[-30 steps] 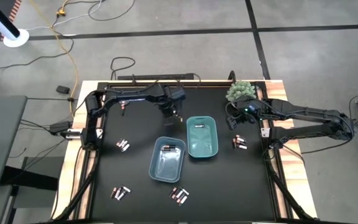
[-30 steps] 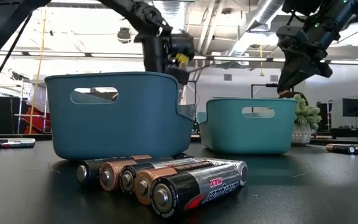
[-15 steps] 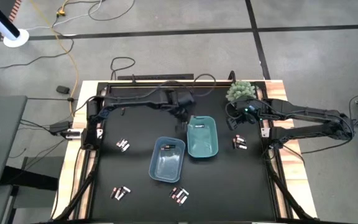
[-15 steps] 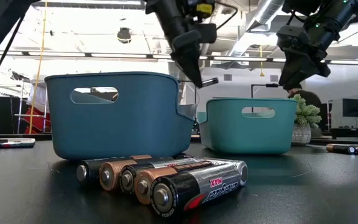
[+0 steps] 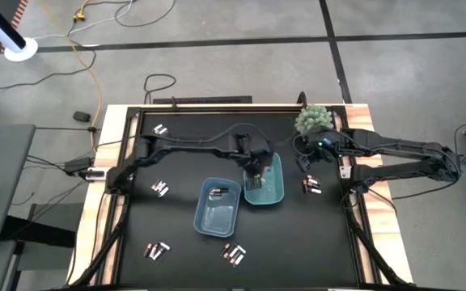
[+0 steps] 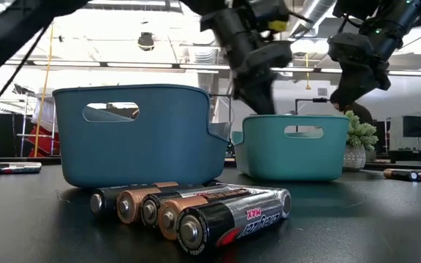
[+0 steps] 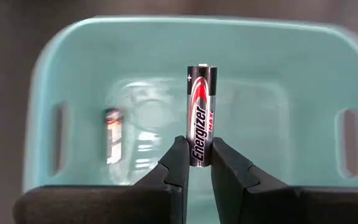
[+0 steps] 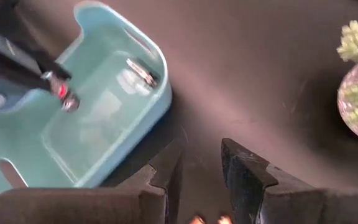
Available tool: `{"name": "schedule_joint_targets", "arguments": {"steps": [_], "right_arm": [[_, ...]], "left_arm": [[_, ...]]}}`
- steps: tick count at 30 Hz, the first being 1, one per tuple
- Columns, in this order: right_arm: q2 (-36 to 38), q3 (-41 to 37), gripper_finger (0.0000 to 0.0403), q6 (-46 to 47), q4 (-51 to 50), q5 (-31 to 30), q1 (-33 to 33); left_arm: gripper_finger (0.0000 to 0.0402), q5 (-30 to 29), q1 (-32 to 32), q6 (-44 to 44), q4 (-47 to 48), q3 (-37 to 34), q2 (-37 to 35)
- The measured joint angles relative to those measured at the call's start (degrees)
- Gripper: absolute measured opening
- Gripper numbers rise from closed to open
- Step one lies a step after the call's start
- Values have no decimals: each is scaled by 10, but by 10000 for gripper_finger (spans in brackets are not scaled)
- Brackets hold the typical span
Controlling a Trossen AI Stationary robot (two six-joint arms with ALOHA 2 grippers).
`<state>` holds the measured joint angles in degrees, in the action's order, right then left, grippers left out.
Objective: Sort batteries
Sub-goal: Put the white battery into the green bin, then adjust the blue bin
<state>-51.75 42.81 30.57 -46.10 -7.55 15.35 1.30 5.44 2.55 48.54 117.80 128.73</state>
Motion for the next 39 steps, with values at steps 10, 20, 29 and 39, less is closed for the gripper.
{"name": "schedule_joint_targets", "arguments": {"steps": [10, 20, 29, 39], "right_arm": [[0, 0, 127, -7, -52, 0, 0], [0, 0, 127, -16, -73, 0, 0], [0, 0, 127, -24, -73, 0, 0], [0, 0, 127, -26, -74, 0, 0]], "left_arm": [[36, 27, -1, -36, 99, 160, 127], [36, 8, -1, -78, 123, 148, 148], [134, 4, 0, -79, 120, 148, 149], [163, 5, 15, -78, 150, 170, 136]]}}
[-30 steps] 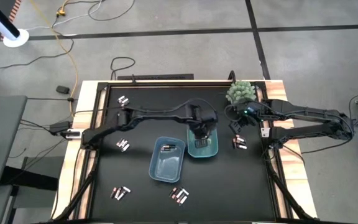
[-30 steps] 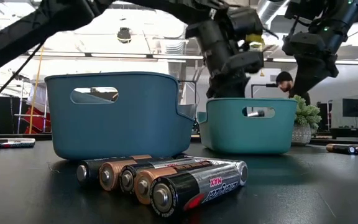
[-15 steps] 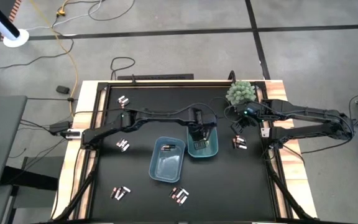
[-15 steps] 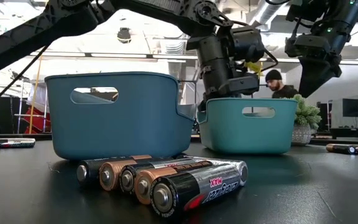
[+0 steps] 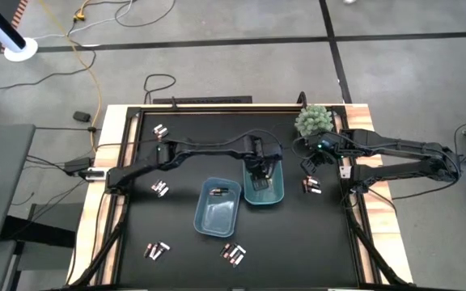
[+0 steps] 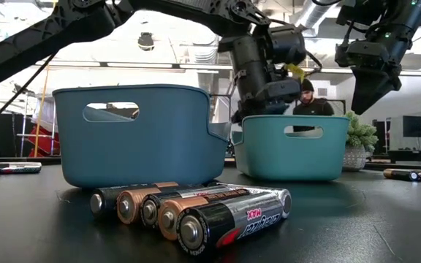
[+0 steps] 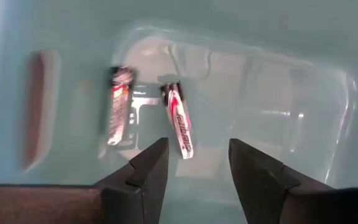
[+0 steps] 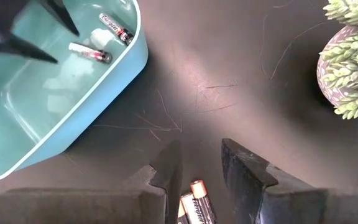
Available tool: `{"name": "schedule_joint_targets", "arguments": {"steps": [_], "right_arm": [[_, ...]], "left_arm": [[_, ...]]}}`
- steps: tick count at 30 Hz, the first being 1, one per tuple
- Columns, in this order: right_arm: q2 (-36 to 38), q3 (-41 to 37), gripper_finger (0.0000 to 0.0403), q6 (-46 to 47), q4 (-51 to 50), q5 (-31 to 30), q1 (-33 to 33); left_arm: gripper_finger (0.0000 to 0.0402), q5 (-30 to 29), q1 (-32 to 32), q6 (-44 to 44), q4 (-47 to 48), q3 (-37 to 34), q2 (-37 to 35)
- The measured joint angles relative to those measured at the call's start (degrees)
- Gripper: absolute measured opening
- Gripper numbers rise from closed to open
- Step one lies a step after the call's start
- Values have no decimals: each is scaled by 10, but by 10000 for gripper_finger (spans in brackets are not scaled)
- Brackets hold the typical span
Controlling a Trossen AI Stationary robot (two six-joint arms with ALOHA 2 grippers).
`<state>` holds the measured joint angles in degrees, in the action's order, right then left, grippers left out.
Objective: Sort batteries
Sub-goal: Adjust the blue bin
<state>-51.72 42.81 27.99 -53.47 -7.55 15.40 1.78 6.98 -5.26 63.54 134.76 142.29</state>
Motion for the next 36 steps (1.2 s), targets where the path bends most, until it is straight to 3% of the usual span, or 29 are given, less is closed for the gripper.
{"name": "schedule_joint_targets", "arguments": {"steps": [10, 19, 28, 36], "right_arm": [[0, 0, 127, 17, -1, 0, 0], [0, 0, 127, 31, 0, 0, 0], [0, 0, 127, 30, 0, 0, 0], [0, 0, 127, 19, 0, 0, 0]], "left_arm": [[162, -32, 18, 25, 38, 0, -106], [162, -40, -2, 54, 242, -2, -132], [162, -43, -63, 40, 227, -76, -129], [162, -48, -58, 40, 211, -132, -130]]}}
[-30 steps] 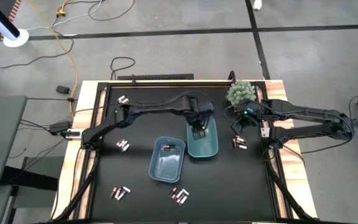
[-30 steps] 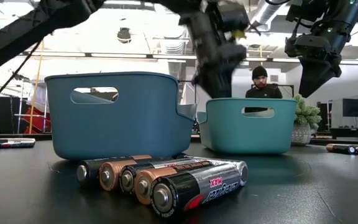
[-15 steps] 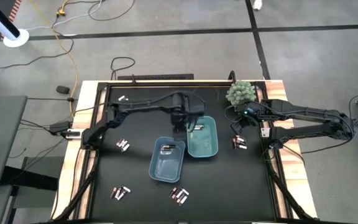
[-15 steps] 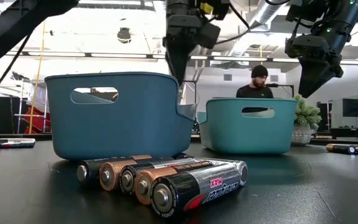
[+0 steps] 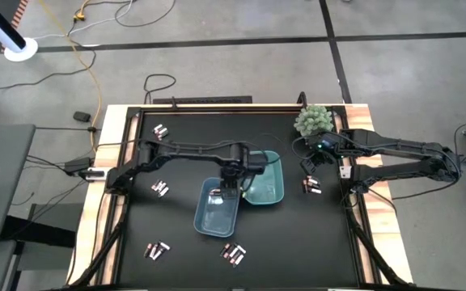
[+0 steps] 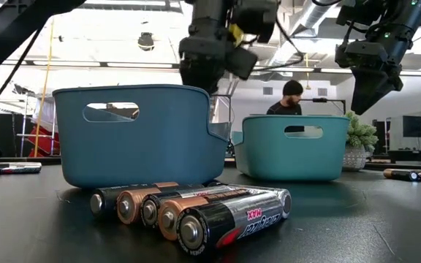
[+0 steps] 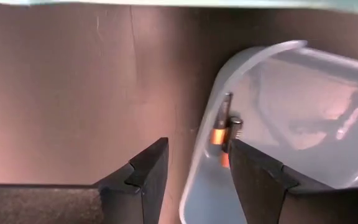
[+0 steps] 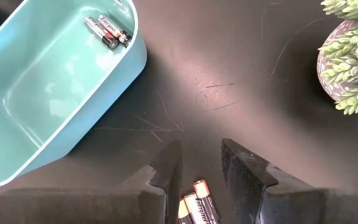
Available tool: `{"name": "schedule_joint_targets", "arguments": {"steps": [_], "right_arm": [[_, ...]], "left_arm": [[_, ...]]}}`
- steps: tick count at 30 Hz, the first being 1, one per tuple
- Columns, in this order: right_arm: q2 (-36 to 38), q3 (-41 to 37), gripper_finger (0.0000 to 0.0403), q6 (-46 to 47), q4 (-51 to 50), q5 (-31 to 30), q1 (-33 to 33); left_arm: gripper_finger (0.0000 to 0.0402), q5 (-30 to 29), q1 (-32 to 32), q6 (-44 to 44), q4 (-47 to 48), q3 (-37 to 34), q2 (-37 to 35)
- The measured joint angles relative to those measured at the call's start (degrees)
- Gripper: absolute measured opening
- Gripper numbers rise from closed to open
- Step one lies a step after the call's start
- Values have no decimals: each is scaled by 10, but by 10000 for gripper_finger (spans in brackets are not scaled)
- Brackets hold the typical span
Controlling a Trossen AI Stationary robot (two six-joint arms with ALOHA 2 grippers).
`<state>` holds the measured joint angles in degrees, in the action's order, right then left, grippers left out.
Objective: Sort batteries
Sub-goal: Adjust the blue bin
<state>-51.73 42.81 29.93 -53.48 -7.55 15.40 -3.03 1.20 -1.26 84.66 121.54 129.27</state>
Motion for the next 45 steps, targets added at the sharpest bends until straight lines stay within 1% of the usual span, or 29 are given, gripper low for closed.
{"name": "schedule_joint_targets", "arguments": {"steps": [6, 9, 12, 17, 18, 23, 27, 32, 35, 40, 45], "right_arm": [[0, 0, 127, -4, 0, 0, 0], [0, 0, 127, -4, 0, 0, 0], [0, 0, 127, -4, 0, 0, 0], [0, 0, 127, -4, 3, 0, 1], [0, 0, 127, -4, 4, 0, 1], [0, 0, 127, -4, 21, 0, 1], [0, 0, 127, -2, 42, 0, 2], [0, 0, 127, 0, 58, 0, 21], [0, 0, 127, 1, 64, 0, 38], [0, 0, 127, 15, 63, 0, 61], [0, 0, 127, 16, 63, 0, 70]], "left_arm": [[161, 0, 2, 21, -34, -77, 0], [146, -4, 1, 30, -54, -107, 0], [110, -9, 3, 39, -65, -121, 0], [19, -9, 16, 56, -75, -128, 0], [11, -7, 21, 60, -72, -130, 0], [4, -6, 50, 85, -54, -131, -4], [2, -13, 88, 116, -61, -131, -25], [2, -14, 149, 149, -62, -131, -43], [1, 1, 172, 166, -58, -131, -43], [1, 43, 178, 175, -75, -131, -40], [1, 59, 165, 153, -70, -131, -35]]}}
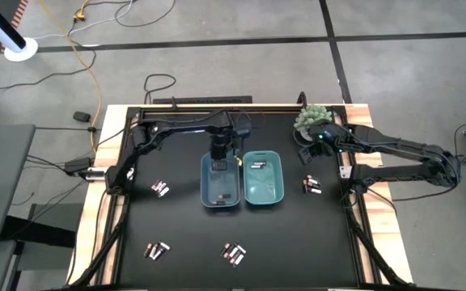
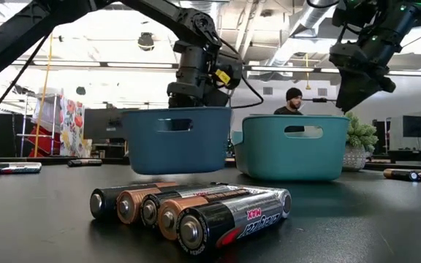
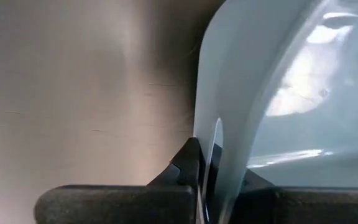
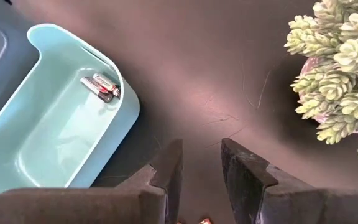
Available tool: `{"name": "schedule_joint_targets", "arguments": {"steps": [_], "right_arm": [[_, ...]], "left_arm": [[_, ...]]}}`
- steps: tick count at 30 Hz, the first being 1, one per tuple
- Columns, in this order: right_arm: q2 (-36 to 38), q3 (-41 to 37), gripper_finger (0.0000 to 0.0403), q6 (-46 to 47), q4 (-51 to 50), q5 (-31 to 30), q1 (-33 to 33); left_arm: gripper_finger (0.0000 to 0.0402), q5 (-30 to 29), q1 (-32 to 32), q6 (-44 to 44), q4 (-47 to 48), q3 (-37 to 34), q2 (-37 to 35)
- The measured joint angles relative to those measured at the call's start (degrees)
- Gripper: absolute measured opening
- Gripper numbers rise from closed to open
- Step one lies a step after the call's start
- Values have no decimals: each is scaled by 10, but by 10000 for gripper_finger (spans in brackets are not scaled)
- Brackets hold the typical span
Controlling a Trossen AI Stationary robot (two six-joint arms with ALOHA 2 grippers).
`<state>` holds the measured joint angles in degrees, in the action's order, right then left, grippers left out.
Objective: Sort batteries
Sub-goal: Adjust the blue bin
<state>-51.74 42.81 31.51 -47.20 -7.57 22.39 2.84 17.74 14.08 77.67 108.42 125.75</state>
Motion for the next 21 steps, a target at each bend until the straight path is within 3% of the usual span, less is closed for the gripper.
{"name": "schedule_joint_targets", "arguments": {"steps": [9, 21], "right_arm": [[0, 0, 127, 1, 0, 0, 2], [0, 0, 127, 15, -1, 0, 2]], "left_arm": [[1, -1, 6, 10, -9, -1, 0], [1, 0, 3, 0, -30, -66, -1]]}}
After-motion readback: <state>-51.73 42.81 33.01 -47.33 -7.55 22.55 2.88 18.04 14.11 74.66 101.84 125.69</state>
